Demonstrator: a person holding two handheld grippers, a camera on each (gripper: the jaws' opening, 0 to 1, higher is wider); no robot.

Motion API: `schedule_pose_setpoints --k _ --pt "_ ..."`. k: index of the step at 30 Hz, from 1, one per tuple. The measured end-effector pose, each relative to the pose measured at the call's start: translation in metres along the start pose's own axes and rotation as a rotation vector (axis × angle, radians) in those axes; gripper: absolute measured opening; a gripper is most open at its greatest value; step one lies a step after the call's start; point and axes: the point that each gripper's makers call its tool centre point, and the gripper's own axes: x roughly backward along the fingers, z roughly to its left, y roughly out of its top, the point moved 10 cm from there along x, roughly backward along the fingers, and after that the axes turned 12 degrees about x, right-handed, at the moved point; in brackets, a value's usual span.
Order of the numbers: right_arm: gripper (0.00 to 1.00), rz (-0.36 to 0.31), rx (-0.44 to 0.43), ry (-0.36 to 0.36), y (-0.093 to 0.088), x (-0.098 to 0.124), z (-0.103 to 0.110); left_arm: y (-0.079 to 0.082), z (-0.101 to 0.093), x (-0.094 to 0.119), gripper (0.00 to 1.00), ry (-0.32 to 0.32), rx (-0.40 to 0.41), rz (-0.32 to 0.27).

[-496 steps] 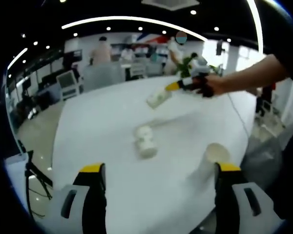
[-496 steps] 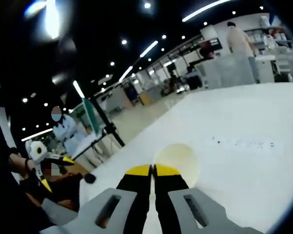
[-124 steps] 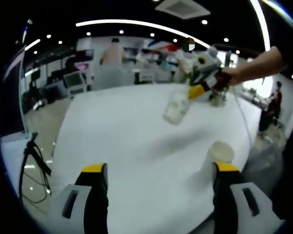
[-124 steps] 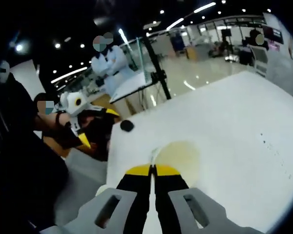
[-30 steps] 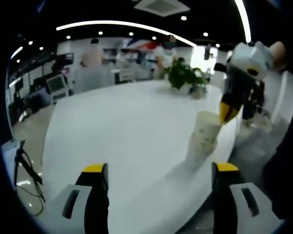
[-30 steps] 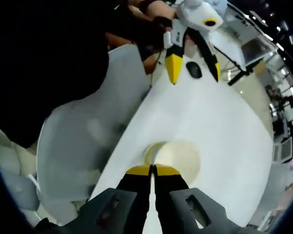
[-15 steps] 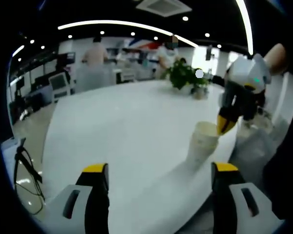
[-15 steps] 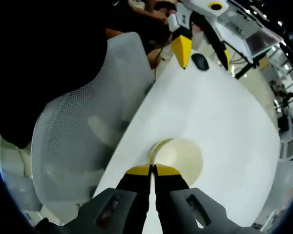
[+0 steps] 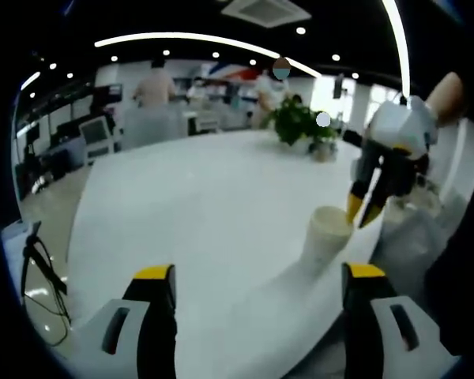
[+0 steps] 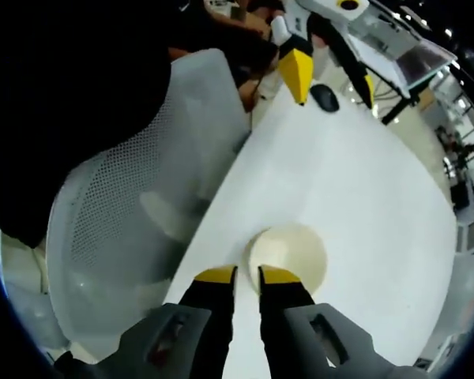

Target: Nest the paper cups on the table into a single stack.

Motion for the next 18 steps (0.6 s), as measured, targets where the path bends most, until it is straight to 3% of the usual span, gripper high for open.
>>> schedule_pose_setpoints --k 6,10,18 --pt "0.12 -0.063 -0.062 -0.065 -0.001 0.013 0.0 0.0 0.0 -0.002 0.85 -0.01 -0.008 0.004" --pt "0.15 -0.17 -0.246 -0.112 -0.013 0.015 0.001 0.0 -0.001 -0.003 0.86 -0.014 -0.008 0.004" --pt "0.32 -0.298 -0.421 -0.267 -0.029 0.023 0.007 -0.002 -0.003 -0.006 0.86 -0.034 -0.019 0.017"
